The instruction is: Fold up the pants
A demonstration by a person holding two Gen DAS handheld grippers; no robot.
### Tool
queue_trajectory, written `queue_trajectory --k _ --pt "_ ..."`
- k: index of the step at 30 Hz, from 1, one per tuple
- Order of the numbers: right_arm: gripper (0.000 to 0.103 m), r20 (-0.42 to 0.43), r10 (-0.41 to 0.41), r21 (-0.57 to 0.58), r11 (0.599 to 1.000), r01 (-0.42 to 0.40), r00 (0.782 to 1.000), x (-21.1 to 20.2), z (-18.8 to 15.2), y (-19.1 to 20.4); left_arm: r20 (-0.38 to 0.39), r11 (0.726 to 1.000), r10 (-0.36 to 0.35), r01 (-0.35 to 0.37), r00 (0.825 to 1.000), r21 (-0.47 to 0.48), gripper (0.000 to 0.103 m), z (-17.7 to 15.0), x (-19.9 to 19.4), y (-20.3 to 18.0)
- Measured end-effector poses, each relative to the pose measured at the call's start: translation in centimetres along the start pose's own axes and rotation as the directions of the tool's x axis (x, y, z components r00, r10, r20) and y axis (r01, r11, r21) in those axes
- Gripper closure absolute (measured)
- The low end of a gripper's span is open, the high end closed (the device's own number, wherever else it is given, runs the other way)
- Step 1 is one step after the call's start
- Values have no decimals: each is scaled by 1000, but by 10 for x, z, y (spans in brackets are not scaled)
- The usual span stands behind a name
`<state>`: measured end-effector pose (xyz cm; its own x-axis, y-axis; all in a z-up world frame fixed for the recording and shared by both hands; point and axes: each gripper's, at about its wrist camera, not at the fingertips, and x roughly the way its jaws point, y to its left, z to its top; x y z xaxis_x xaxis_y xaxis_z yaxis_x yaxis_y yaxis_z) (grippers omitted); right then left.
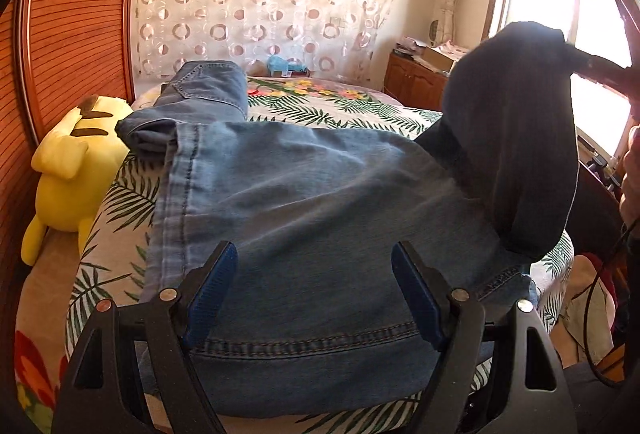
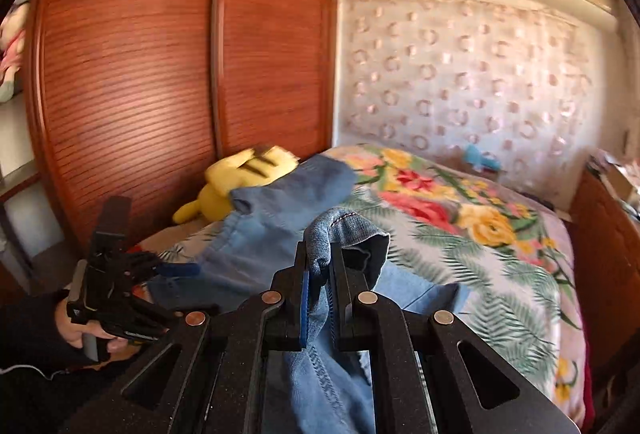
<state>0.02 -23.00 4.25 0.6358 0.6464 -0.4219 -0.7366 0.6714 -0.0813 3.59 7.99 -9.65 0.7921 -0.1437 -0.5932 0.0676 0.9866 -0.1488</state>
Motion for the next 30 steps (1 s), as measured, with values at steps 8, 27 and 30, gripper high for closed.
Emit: queue_trajectory --k 8,27,30 --pt "75 -49 -47 24 999 49 998 22 3 -12 -5 1000 -2 2 1000 -13 23 -1 3 6" --pt "62 -262 -51 163 982 96 964 84 -30 -13 -20 996 -66 67 998 54 54 5 18 -11" --pt "62 -286 -31 190 978 89 958 92 -32 -11 -46 993 -87 90 995 76 57 5 26 -17"
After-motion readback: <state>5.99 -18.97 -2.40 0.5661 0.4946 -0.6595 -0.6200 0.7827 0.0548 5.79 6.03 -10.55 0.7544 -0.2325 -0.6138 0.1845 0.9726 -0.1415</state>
